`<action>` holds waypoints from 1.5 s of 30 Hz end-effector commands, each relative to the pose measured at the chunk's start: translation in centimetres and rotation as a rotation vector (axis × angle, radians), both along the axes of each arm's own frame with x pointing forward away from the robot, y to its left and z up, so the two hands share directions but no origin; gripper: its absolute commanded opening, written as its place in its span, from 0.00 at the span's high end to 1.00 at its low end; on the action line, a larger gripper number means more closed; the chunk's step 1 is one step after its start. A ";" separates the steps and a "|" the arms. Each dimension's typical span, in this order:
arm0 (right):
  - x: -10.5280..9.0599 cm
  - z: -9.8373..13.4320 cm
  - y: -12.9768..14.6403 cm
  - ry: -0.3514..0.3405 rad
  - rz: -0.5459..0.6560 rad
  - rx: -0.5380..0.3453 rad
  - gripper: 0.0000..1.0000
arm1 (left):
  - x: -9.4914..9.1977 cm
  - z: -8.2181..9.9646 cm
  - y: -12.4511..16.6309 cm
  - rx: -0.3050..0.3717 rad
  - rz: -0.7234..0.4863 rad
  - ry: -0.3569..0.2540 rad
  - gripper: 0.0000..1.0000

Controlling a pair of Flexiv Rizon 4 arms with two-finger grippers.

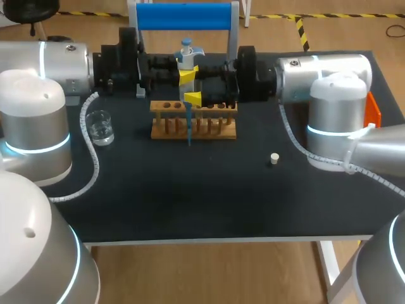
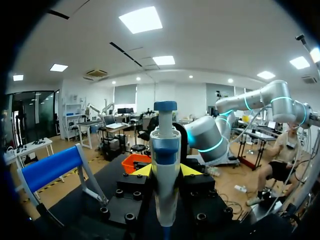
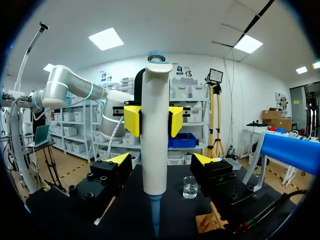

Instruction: Invert the test tube, pick up the pipette, mount the tip to pipette, aspirate from beaker and dispense into the tube, eject the tip, return the pipette, and cap with the stopper.

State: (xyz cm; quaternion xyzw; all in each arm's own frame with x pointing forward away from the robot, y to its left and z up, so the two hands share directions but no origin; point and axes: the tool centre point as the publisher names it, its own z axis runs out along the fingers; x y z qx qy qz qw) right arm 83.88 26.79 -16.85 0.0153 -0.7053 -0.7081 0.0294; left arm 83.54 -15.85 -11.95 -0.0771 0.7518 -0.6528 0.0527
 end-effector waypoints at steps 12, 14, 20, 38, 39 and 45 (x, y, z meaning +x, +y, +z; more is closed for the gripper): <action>-0.2 0.6 1.1 -0.008 0.035 0.011 0.46 | 0.0 -0.1 -0.1 -0.003 0.005 -0.002 1.00; -0.3 0.7 1.2 -0.010 0.037 0.010 0.48 | 0.0 -0.1 -0.1 -0.003 0.005 -0.002 1.00; -0.6 0.8 1.3 -0.010 0.044 0.008 0.52 | 0.0 -0.1 -0.1 -0.003 0.005 -0.002 1.00; -1.0 0.8 1.3 -0.005 0.057 0.008 1.00 | 0.0 -0.1 -0.1 -0.003 0.005 -0.002 1.00; -1.0 0.8 1.3 -0.005 0.057 0.008 1.00 | 0.0 -0.1 -0.1 -0.003 0.005 -0.002 1.00; -0.8 0.6 1.1 0.001 0.056 0.009 1.00 | 0.0 -0.1 -0.1 -0.003 0.005 -0.002 0.00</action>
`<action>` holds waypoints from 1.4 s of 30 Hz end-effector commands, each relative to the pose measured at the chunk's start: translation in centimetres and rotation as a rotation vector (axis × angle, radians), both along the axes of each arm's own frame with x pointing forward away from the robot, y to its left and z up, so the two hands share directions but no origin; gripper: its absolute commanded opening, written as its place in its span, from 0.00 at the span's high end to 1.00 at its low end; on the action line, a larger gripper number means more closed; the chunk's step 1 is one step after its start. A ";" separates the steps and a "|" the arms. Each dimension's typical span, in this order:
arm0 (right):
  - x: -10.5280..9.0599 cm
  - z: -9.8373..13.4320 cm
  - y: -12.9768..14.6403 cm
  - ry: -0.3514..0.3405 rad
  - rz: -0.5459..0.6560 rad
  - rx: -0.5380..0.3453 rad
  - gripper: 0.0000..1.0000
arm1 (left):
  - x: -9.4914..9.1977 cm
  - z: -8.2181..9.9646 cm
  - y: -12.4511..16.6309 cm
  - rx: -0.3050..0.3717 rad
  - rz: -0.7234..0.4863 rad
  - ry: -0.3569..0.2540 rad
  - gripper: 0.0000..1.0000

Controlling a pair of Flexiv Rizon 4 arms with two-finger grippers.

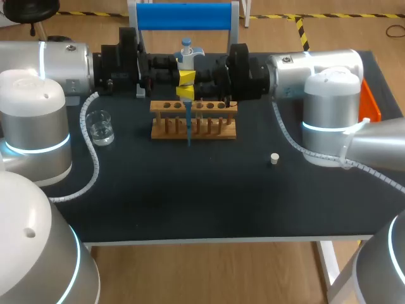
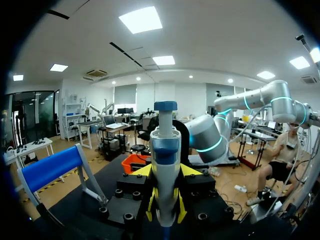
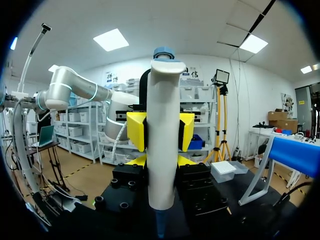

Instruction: Invert the test tube, pick up the pipette, mount the tip to pipette, aspirate from beaker and dispense into the tube, eject the tip, return the pipette, and cap with the stopper.

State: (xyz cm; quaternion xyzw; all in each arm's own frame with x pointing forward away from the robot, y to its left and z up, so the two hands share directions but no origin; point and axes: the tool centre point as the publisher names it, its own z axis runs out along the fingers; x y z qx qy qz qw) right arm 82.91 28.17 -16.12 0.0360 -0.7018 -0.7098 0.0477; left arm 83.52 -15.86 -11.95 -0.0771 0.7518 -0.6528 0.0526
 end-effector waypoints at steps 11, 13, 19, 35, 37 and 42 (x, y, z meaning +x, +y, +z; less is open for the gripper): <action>0.7 -0.5 -2.3 -0.003 -0.006 0.002 1.00 | 0.0 -0.1 -0.1 -0.003 0.005 -0.002 0.00; 0.8 -0.6 -2.8 -0.009 -0.003 0.002 1.00 | 0.0 -0.1 -0.1 -0.003 0.005 -0.002 0.00; 1.3 -0.7 -4.8 -0.025 0.008 0.003 1.00 | 0.0 -0.1 -0.1 -0.003 0.005 -0.002 0.00; 4.0 -0.2 -13.7 -0.045 0.031 0.009 1.00 | 0.0 -0.1 -0.1 -0.003 0.005 -0.002 0.00; 4.4 -0.1 -14.8 -0.048 0.037 0.020 1.00 | 0.0 -0.1 -0.1 -0.003 0.005 -0.002 0.00; 5.4 0.1 -17.6 -0.061 0.054 0.016 1.00 | 0.0 -0.1 -0.1 -0.003 0.005 -0.002 0.00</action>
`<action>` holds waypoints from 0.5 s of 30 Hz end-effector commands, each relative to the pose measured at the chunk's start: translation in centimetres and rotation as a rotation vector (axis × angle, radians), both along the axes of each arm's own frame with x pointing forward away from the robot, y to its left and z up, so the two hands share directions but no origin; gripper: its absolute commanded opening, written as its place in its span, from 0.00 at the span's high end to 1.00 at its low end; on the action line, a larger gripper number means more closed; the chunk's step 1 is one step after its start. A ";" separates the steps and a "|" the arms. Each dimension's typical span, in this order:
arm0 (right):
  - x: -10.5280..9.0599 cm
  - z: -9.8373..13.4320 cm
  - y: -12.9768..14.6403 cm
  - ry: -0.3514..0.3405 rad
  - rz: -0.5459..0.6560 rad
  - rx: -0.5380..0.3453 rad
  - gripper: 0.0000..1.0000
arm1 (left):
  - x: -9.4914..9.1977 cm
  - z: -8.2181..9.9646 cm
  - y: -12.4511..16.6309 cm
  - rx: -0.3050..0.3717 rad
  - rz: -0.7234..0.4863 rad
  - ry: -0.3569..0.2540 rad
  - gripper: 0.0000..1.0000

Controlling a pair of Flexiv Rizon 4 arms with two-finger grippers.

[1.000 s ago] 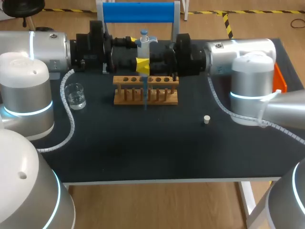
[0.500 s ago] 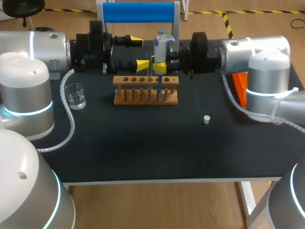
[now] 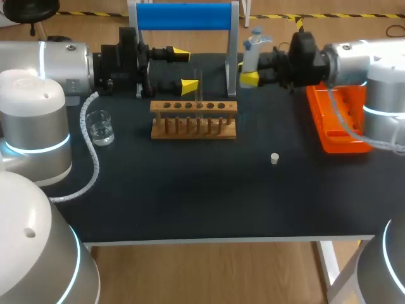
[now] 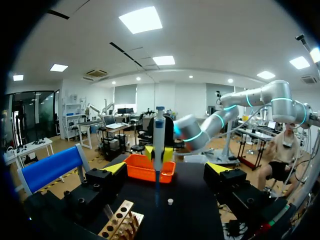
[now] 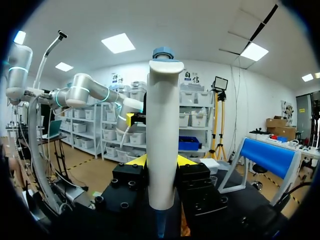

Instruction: Invert the test tube, pick up the pipette, mount the tip to pipette, aspirate from beaker and dispense into the tube, eject the tip, return the pipette, and cap with the stopper.

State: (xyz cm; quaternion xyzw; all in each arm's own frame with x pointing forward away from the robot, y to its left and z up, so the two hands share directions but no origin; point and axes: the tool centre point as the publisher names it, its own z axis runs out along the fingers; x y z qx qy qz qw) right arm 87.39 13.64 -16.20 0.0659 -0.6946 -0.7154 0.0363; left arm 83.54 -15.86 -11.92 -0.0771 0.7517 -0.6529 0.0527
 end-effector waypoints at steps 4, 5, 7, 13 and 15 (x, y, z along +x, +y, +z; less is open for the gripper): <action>1.5 0.3 -5.1 -0.012 0.064 -0.020 1.00 | 0.0 -0.1 -0.1 -0.003 0.005 -0.002 0.00; 1.6 0.4 -5.5 -0.009 0.083 -0.011 1.00 | 0.0 -0.1 -0.1 -0.003 0.005 -0.002 0.00; 1.8 0.4 -6.2 -0.010 0.088 -0.008 1.00 | 0.0 -0.1 -0.1 -0.003 0.005 -0.002 0.00; 1.8 0.4 -6.2 -0.010 0.088 -0.008 1.00 | 0.0 -0.1 -0.1 -0.003 0.005 -0.002 0.00; 1.8 0.4 -6.2 -0.010 0.088 -0.008 1.00 | 0.0 -0.1 -0.1 -0.003 0.005 -0.002 0.00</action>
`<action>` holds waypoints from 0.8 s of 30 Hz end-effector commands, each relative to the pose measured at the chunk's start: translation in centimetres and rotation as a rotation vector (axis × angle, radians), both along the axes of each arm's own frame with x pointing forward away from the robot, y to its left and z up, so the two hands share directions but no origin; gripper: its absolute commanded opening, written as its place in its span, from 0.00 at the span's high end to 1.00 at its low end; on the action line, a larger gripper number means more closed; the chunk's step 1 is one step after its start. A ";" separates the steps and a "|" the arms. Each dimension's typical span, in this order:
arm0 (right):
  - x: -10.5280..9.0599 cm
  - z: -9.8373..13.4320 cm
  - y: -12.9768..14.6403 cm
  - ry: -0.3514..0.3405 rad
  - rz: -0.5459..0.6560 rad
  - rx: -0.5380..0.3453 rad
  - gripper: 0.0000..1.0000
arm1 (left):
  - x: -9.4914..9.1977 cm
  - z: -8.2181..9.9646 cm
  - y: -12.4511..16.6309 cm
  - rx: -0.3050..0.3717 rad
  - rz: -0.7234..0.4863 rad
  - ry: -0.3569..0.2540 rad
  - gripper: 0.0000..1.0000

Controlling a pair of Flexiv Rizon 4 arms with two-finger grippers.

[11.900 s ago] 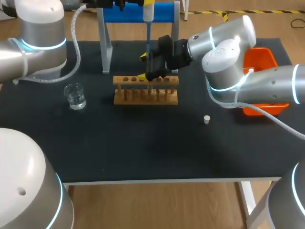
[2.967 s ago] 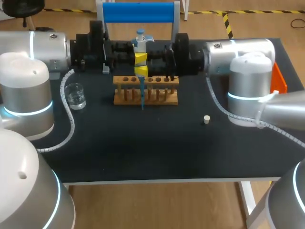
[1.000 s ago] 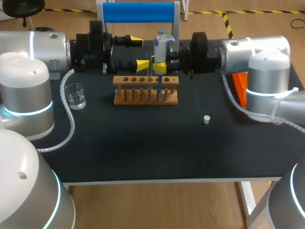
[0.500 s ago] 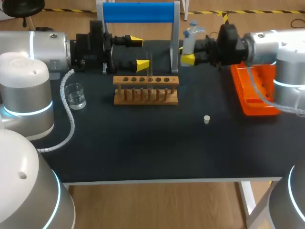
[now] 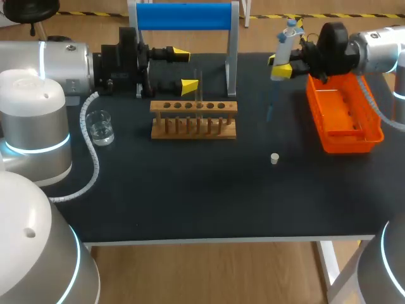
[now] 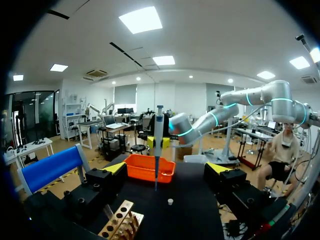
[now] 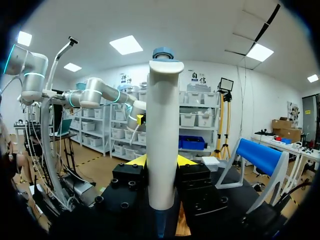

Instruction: Invert the test tube, pick up the pipette, mount the tip to pipette, aspirate from beaker and dispense into the tube, eject the tip, return the pipette, and cap with the stopper.

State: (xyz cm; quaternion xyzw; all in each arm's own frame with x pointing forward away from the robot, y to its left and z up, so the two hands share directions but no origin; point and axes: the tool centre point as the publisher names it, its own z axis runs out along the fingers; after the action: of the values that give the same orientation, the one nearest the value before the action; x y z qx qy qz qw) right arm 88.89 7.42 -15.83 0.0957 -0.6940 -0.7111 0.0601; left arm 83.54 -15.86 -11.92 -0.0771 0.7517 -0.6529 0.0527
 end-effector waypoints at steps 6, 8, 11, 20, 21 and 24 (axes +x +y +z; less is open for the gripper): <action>0.3 0.0 0.0 0.000 0.012 -0.002 1.00 | 0.0 -0.1 -0.1 -0.003 0.005 -0.002 0.00; 0.3 0.0 0.0 0.000 0.012 -0.002 1.00 | 0.0 -0.1 -0.1 -0.003 0.005 -0.002 0.00; 0.3 0.0 0.0 0.000 0.012 -0.002 1.00 | 0.0 -0.1 -0.1 -0.003 0.005 -0.002 0.00; 0.3 0.0 0.0 0.000 0.012 -0.002 1.00 | 0.0 -0.1 -0.1 -0.003 0.005 -0.002 0.00; 0.3 0.0 0.0 0.000 0.012 -0.002 1.00 | 0.0 -0.1 -0.1 -0.003 0.005 -0.002 0.00; 0.2 1.1 -1.8 0.014 0.024 0.013 1.00 | 0.0 -0.1 -0.1 -0.003 0.005 -0.002 0.00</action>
State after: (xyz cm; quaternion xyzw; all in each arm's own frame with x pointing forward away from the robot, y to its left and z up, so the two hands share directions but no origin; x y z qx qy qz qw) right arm 88.98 7.21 -15.24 0.0965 -0.6856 -0.7182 0.0696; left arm 83.54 -15.86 -11.92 -0.0771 0.7517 -0.6528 0.0527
